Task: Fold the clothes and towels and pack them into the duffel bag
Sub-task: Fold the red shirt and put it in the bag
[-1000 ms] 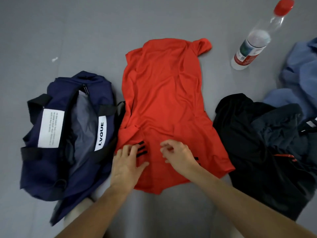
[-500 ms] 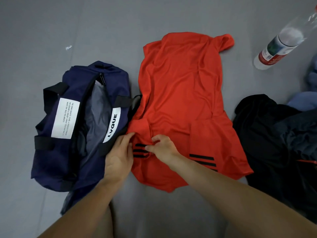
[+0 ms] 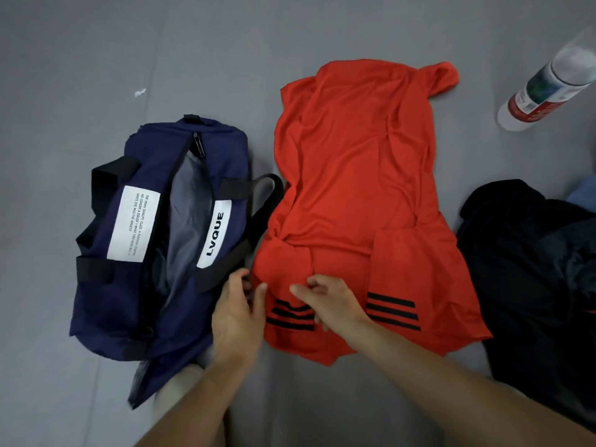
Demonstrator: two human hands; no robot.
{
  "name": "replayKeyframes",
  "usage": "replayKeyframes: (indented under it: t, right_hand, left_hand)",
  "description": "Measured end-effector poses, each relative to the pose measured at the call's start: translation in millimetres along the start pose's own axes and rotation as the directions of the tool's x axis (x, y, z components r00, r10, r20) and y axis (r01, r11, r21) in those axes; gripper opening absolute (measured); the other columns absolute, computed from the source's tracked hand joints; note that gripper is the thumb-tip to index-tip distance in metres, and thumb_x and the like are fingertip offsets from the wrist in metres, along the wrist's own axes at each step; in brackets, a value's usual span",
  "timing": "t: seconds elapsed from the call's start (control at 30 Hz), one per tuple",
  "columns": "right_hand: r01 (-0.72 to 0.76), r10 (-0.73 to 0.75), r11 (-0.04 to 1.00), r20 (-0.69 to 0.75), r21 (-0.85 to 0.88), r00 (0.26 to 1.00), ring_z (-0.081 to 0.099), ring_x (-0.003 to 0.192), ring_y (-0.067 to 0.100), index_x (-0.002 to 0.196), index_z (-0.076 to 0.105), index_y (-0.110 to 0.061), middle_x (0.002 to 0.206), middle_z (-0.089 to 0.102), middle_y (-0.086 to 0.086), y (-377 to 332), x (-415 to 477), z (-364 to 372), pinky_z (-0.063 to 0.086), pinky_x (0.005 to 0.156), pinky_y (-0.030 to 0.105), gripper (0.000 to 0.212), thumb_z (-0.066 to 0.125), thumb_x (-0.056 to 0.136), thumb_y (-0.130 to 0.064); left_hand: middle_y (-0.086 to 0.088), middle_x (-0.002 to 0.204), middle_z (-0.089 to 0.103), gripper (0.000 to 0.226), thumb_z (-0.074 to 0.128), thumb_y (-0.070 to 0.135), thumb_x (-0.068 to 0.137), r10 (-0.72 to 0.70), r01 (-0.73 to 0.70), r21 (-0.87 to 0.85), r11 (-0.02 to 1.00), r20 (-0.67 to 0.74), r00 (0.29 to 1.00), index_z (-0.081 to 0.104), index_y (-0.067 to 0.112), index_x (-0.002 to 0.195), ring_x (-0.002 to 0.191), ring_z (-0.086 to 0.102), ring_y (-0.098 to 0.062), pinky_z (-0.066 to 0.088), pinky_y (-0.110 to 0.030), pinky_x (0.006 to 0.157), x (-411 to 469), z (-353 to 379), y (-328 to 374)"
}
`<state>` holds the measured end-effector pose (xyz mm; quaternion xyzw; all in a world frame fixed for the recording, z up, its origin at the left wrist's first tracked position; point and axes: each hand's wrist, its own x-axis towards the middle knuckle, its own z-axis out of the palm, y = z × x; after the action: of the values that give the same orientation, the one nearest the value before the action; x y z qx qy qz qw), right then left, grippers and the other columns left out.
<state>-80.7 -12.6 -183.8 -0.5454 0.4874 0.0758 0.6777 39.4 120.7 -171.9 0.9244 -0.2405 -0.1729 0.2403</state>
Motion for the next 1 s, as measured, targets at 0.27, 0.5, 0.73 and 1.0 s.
replayKeyframes:
  t: [0.27,0.5,0.73,1.0]
  right_hand:
    - [0.045,-0.047,0.999,-0.079,-0.023,0.996,0.056,0.050,0.008,0.111,0.058,-0.030,0.075,0.063,-0.007,-35.0,23.8,-5.9,0.055,0.057,0.032,0.031,0.076,0.086,-0.030]
    - [0.181,-0.235,0.857,-0.055,-0.482,0.970,0.067,0.080,0.019,0.130,0.044,-0.044,0.079,0.068,-0.004,-25.1,25.4,-20.6,0.057,0.085,0.040,0.051,0.062,0.084,-0.059]
    - [0.205,-0.244,0.847,-0.017,-0.491,0.970,0.068,0.051,0.010,0.128,0.049,-0.037,0.072,0.070,-0.004,-34.4,28.5,-16.6,0.061,0.072,0.034,0.031,0.057,0.098,-0.040]
    - [0.108,-0.110,0.932,0.016,-0.345,0.994,0.070,0.055,0.015,0.098,0.054,-0.026,0.074,0.067,0.002,-31.2,27.2,-17.9,0.056,0.050,0.029,0.014,0.067,0.093,-0.024]
  left_hand:
    - [0.011,0.104,0.062,0.043,0.068,0.014,0.090,-0.218,0.228,-0.085,0.970,0.107,0.970,0.051,0.032,0.125,0.090,0.062,-0.009,0.055,-0.039,0.083,-40.3,7.8,-13.8]
    - [0.011,0.087,0.069,0.010,0.068,0.026,0.093,-0.324,0.337,-0.207,0.919,0.093,0.941,0.066,0.028,0.103,0.083,0.064,-0.001,0.054,-0.031,0.080,-26.4,6.4,-5.7]
    - [0.011,0.096,0.067,0.018,0.064,0.013,0.095,-0.275,0.274,-0.200,0.941,0.024,0.961,0.064,0.029,0.104,0.089,0.062,-0.002,0.046,-0.017,0.080,-53.5,-3.6,-22.9]
    - [0.011,0.090,0.066,0.012,0.064,0.016,0.095,-0.363,0.354,-0.181,0.918,-0.022,0.931,0.062,0.028,0.096,0.084,0.062,-0.004,0.044,-0.028,0.075,-77.9,-8.1,-40.7]
